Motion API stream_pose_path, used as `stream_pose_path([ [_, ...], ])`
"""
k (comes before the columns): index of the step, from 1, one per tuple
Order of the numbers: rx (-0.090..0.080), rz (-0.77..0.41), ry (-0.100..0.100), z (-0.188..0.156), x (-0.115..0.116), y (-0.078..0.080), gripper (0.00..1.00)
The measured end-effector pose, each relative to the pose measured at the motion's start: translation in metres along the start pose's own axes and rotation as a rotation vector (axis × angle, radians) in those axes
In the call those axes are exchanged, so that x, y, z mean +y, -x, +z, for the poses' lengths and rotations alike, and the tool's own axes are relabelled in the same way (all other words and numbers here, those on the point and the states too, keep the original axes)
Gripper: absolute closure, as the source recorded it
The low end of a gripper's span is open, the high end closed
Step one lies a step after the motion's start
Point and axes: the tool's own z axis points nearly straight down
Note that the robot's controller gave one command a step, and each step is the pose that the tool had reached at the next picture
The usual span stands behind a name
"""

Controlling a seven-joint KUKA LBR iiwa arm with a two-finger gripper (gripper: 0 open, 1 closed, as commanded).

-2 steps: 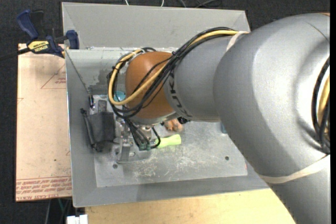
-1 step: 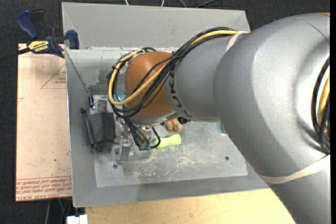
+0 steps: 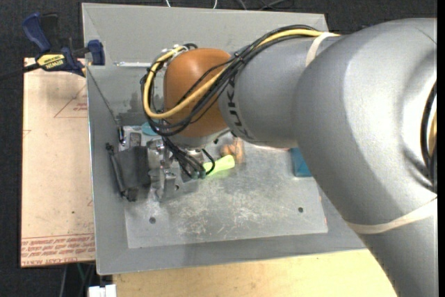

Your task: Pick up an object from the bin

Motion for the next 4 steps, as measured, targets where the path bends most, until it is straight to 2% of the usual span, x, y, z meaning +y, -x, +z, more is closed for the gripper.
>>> stream_pose_path([
  [1,0.000,0.000,0.000,0.000,0.000,0.000,1.00],
  [2,-0.001,-0.083,0.001,0.000,-0.004,0.010,1.00],
  [3,-0.003,-0.158,0.001,-0.010,0.009,0.023,1.00],
  [4,0.001,-0.155,0.001,-0.070,-0.007,0.031,1.00],
])
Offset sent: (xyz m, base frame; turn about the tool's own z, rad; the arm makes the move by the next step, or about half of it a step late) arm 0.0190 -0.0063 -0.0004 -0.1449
